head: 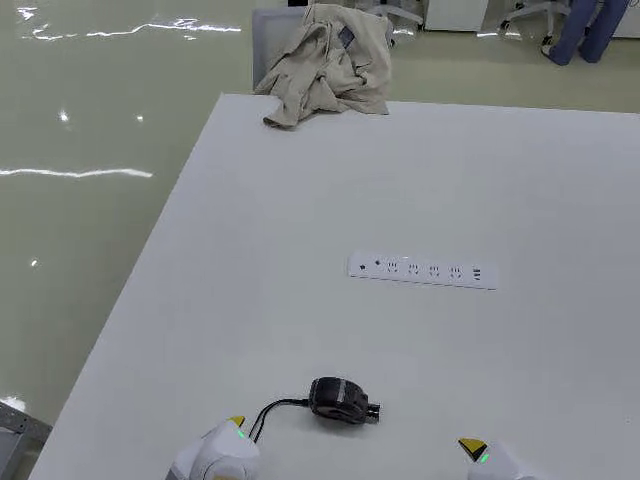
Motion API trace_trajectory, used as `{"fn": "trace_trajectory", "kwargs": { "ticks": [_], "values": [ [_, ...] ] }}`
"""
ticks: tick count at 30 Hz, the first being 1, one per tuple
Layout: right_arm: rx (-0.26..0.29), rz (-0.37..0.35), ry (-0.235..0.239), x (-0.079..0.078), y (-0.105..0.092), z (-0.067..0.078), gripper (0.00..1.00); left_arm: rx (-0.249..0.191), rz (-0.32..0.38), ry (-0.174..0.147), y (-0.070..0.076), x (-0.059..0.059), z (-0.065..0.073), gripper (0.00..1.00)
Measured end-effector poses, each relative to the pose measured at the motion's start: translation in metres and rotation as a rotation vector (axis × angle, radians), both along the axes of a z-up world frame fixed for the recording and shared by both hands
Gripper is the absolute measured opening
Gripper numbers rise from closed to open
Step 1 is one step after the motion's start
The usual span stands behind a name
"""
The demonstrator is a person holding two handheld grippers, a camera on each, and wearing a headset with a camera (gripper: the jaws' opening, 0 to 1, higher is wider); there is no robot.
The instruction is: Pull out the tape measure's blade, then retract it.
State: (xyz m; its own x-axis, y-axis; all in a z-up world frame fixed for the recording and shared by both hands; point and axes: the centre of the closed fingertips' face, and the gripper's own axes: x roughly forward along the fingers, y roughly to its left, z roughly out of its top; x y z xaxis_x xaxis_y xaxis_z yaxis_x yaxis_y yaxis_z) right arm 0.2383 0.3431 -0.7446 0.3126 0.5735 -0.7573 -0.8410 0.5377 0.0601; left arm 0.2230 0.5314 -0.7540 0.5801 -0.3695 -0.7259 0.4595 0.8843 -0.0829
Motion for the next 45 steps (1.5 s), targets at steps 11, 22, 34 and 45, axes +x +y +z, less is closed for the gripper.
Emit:
{"fn": "trace_trajectory", "kwargs": {
  "ticks": [11, 22, 34, 45],
  "values": [
    [-0.025, 0.041, -0.008, 0.008, -0.001, -0.006, 0.77, -0.008, -0.058, -0.023, -0.002, 0.016, 0.0, 0.89],
    [-0.027, 0.095, -0.007, 0.013, 0.007, -0.012, 0.77, -0.015, -0.111, -0.025, -0.003, 0.027, -0.001, 0.89],
    [-0.041, 0.145, -0.006, 0.023, 0.015, -0.02, 0.77, -0.005, -0.162, -0.013, -0.005, 0.038, -0.009, 0.89],
    [-0.056, 0.186, -0.008, 0.031, 0.02, -0.027, 0.76, 0.006, -0.205, -0.011, -0.008, 0.05, -0.014, 0.89]
  ]
}}
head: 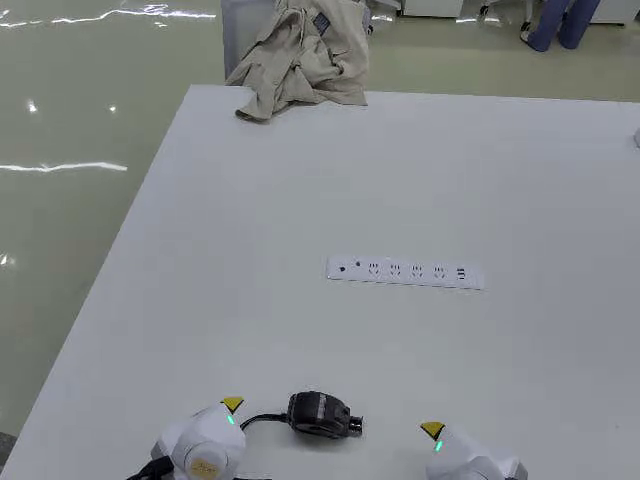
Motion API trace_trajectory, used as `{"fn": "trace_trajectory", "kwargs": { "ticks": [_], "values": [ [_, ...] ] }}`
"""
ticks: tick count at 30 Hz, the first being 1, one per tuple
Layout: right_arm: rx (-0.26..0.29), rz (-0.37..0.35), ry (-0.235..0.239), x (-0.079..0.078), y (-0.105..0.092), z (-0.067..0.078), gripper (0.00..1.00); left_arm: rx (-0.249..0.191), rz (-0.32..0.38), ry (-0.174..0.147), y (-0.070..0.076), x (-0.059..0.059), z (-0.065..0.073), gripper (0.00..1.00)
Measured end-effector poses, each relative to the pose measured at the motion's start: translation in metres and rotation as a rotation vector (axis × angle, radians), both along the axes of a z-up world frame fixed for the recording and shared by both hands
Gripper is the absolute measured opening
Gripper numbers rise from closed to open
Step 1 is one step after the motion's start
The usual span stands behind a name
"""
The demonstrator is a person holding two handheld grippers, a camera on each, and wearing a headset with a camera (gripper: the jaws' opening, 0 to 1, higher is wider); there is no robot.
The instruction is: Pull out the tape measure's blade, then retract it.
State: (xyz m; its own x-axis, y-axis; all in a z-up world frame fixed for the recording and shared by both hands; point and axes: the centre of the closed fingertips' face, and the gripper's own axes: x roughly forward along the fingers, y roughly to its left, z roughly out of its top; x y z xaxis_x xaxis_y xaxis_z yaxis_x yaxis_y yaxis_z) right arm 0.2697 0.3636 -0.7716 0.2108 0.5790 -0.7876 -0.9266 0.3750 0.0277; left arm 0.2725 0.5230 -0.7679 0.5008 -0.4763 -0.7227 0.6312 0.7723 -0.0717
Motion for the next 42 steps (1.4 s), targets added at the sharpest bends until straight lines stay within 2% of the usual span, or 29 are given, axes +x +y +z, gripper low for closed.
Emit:
{"fn": "trace_trajectory", "kwargs": {
  "ticks": [7, 11, 17, 25, 27, 31, 42],
  "values": [
    [-0.01, 0.027, -0.004, 0.004, 0.003, -0.002, 0.76, 0.009, -0.016, 0.0, -0.001, 0.006, -0.001, 0.89],
    [-0.016, 0.048, -0.01, 0.006, 0.004, -0.005, 0.75, 0.019, -0.049, -0.019, -0.003, 0.009, -0.001, 0.88],
    [-0.022, 0.092, -0.025, 0.007, 0.009, -0.007, 0.74, 0.03, -0.078, -0.025, -0.006, 0.014, -0.002, 0.86],
    [-0.03, 0.14, -0.039, 0.012, 0.014, -0.01, 0.72, 0.058, -0.167, -0.056, -0.013, 0.02, -0.003, 0.83],
    [-0.023, 0.143, -0.039, 0.013, 0.016, -0.01, 0.71, 0.059, -0.179, -0.053, -0.015, 0.021, -0.003, 0.81],
    [-0.011, 0.171, -0.048, 0.015, 0.022, -0.011, 0.71, 0.062, -0.209, -0.068, -0.019, 0.026, -0.004, 0.79],
    [-0.041, 0.26, -0.052, 0.022, 0.033, -0.024, 0.67, 0.084, -0.265, -0.059, -0.021, 0.033, -0.012, 0.77]
  ]
}}
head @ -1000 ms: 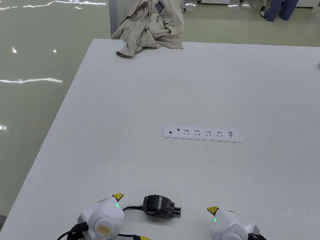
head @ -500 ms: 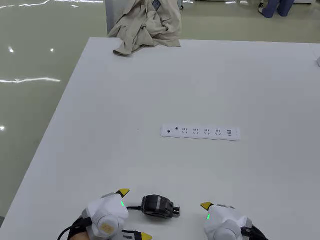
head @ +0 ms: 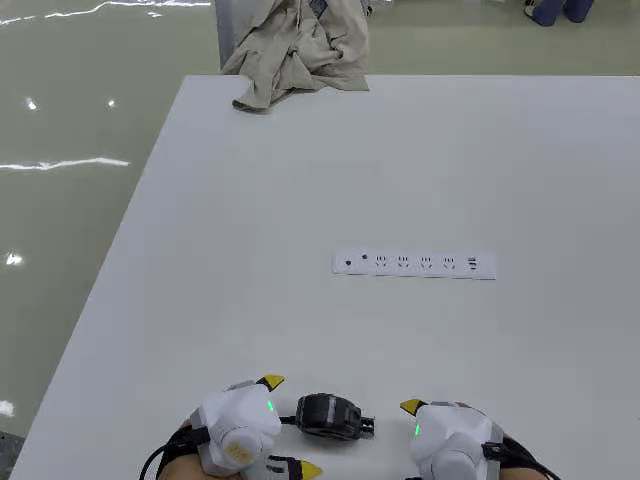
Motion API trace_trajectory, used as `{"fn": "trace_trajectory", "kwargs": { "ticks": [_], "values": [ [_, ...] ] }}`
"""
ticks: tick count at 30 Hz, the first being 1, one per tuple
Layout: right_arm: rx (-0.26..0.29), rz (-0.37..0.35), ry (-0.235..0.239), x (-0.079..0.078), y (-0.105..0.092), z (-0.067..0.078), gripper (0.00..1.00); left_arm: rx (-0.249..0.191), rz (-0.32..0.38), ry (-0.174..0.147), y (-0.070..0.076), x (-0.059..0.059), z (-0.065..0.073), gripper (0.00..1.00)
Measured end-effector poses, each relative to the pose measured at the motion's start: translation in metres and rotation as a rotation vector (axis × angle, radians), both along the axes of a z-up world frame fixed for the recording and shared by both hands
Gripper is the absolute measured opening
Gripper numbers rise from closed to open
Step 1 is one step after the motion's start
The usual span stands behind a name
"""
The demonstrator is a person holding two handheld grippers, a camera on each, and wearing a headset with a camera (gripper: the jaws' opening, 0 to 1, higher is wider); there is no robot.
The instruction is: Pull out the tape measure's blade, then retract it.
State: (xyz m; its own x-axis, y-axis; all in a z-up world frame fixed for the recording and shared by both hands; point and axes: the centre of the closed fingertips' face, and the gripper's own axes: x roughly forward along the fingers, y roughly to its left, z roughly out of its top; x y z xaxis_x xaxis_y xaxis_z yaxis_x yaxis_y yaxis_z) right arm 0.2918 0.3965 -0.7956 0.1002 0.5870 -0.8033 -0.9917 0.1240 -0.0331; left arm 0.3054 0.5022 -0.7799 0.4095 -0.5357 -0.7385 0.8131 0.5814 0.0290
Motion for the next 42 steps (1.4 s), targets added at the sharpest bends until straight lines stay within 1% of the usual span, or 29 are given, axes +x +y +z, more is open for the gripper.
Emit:
{"fn": "trace_trajectory", "kwargs": {
  "ticks": [4, 6, 12, 16, 20, 22, 24, 26, 32, 38, 40, 42],
  "values": [
    [-0.003, 0.021, 0.005, 0.003, 0.005, -0.002, 0.63, 0.001, -0.023, -0.004, -0.003, 0.004, 0.001, 0.76],
    [-0.006, 0.026, 0.004, 0.004, 0.007, -0.003, 0.63, 0.005, -0.039, -0.001, -0.005, 0.005, 0.0, 0.76],
    [-0.012, 0.056, 0.011, 0.007, 0.011, -0.007, 0.62, 0.01, -0.09, 0.001, -0.013, 0.007, 0.002, 0.76],
    [-0.016, 0.074, 0.014, 0.009, 0.013, -0.01, 0.59, 0.017, -0.131, 0.005, -0.018, 0.007, -0.002, 0.76],
    [-0.02, 0.08, 0.019, 0.013, 0.015, -0.012, 0.57, 0.019, -0.155, 0.009, -0.022, 0.008, -0.004, 0.73],
    [-0.027, 0.091, 0.02, 0.013, 0.015, -0.013, 0.53, 0.021, -0.171, 0.009, -0.024, 0.008, -0.005, 0.7],
    [-0.031, 0.096, 0.021, 0.014, 0.015, -0.015, 0.53, 0.026, -0.185, 0.012, -0.026, 0.007, -0.006, 0.64],
    [-0.032, 0.097, 0.023, 0.016, 0.016, -0.016, 0.53, 0.034, -0.199, 0.013, -0.027, 0.007, -0.008, 0.64],
    [-0.035, 0.11, 0.028, 0.018, 0.02, -0.018, 0.52, 0.042, -0.219, 0.02, -0.03, 0.01, -0.012, 0.63],
    [-0.037, 0.125, 0.032, 0.02, 0.023, -0.02, 0.49, 0.047, -0.242, 0.022, -0.035, 0.012, -0.014, 0.63],
    [-0.038, 0.126, 0.032, 0.02, 0.024, -0.02, 0.48, 0.047, -0.247, 0.022, -0.037, 0.013, -0.014, 0.62],
    [-0.039, 0.129, 0.042, 0.02, 0.025, -0.021, 0.46, 0.05, -0.251, 0.024, -0.038, 0.015, -0.015, 0.59]
  ]
}}
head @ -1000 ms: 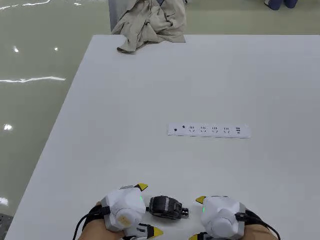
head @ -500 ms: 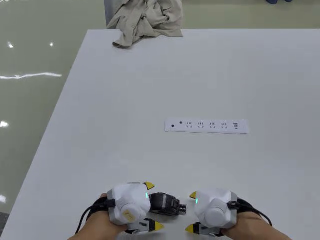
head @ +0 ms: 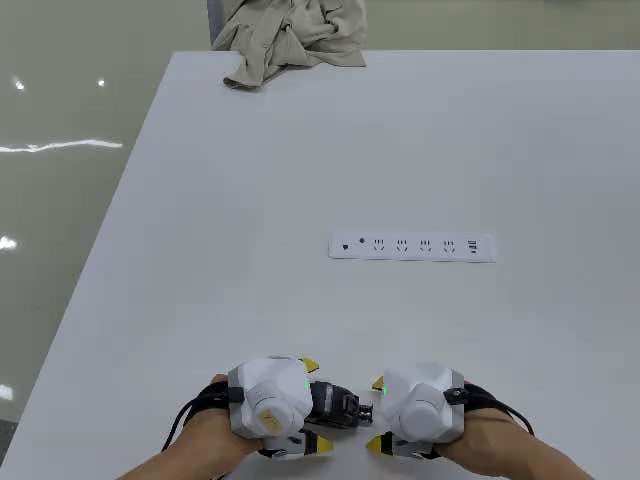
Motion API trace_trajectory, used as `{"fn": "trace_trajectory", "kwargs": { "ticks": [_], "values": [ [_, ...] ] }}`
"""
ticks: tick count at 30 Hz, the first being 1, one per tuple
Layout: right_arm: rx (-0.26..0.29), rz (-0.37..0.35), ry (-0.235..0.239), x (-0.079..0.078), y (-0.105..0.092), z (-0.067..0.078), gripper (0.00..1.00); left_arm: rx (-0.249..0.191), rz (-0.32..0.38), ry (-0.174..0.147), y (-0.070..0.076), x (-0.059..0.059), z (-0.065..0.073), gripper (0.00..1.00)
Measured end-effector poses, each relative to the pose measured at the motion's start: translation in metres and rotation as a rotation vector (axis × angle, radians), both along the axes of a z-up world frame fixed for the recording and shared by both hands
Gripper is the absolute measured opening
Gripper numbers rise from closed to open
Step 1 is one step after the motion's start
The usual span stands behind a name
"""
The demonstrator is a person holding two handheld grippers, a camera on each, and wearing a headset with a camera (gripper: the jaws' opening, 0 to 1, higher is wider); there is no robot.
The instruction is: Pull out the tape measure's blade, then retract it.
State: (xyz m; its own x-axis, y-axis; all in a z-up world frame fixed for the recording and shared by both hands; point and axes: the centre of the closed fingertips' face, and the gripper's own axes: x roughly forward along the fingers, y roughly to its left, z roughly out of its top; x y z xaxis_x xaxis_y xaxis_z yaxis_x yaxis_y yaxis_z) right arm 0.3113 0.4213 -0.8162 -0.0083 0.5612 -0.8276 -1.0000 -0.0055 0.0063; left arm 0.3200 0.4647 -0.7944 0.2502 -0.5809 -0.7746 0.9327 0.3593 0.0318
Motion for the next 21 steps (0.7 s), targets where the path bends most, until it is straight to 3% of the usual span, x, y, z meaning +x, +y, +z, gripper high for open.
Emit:
{"fn": "trace_trajectory", "kwargs": {
  "ticks": [10, 21],
  "values": [
    [-0.003, 0.021, 0.012, -0.003, 0.003, -0.005, 0.38, 0.007, -0.029, 0.006, -0.006, 0.001, -0.001, 0.51],
    [-0.012, 0.05, 0.021, -0.005, 0.002, -0.011, 0.34, 0.034, -0.083, -0.009, -0.007, -0.001, -0.003, 0.44]
  ]
}}
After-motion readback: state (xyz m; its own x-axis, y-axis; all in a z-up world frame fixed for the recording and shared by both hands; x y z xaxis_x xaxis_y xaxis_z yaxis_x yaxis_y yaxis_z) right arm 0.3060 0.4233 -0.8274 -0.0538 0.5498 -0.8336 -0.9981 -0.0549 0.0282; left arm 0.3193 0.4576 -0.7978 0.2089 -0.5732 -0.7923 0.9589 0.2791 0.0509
